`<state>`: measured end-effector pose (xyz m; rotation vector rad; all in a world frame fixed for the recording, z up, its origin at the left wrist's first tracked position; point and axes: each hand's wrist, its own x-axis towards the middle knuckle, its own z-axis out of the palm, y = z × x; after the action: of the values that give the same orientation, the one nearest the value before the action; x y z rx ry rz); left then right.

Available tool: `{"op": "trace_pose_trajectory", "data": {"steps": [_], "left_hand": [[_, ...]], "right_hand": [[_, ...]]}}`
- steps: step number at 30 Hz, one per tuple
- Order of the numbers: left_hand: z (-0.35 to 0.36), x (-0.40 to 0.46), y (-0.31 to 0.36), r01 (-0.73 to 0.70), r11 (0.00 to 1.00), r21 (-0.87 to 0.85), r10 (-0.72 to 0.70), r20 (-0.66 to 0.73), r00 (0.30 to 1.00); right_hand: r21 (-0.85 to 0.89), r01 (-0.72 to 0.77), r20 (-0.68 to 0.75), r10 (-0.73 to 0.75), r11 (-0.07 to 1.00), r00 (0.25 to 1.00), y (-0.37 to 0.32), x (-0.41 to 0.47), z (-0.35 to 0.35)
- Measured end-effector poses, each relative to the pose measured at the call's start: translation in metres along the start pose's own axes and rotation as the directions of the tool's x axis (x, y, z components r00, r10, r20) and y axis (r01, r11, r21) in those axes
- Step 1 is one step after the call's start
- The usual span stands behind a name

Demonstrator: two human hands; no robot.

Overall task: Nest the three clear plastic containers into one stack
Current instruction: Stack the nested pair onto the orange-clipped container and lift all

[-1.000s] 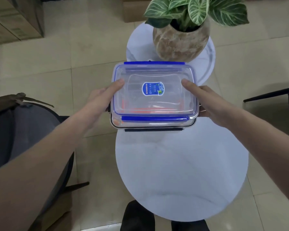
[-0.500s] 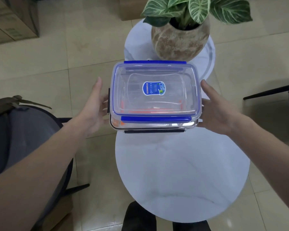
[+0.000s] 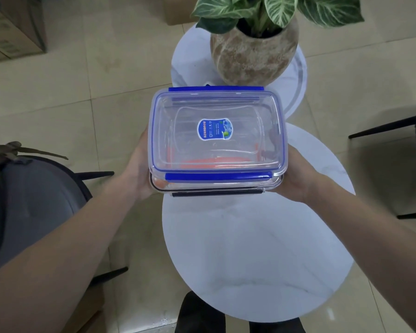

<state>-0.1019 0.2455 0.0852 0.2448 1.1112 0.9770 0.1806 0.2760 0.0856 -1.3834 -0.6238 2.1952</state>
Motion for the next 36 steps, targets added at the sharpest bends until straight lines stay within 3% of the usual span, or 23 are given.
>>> {"op": "trace_pose_trajectory", "data": {"steps": [8, 15, 23, 27, 36], "left_hand": [[0.001, 0.009, -0.005, 0.04, 0.996, 0.073, -0.04, 0.001, 0.999], [-0.005, 0.028, -0.026, 0.079, 0.984, 0.159, -0.066, -0.083, 0.994], [0.054, 0.024, -0.057, 0.078, 0.898, 0.432, -0.103, 0.033, 0.994], [0.09, 0.04, -0.065, 0.113, 0.842, 0.527, -0.14, 0.012, 0.99], [0.172, 0.096, -0.073, 0.138, 0.769, 0.624, -0.159, -0.022, 0.987]], "right_hand": [[-0.041, -0.004, -0.026, 0.003, 0.999, 1.0, 0.013, -0.008, -0.012], [-0.054, 0.042, -0.062, -0.046, 0.998, 0.997, 0.016, -0.016, -0.031], [-0.051, 0.178, -0.113, -0.183, 0.983, 0.977, 0.012, -0.052, -0.087], [-0.014, 0.272, -0.064, -0.272, 0.962, 0.96, 0.006, -0.073, -0.117], [0.078, 0.297, -0.145, -0.284, 0.952, 0.948, -0.004, -0.09, -0.181]]}}
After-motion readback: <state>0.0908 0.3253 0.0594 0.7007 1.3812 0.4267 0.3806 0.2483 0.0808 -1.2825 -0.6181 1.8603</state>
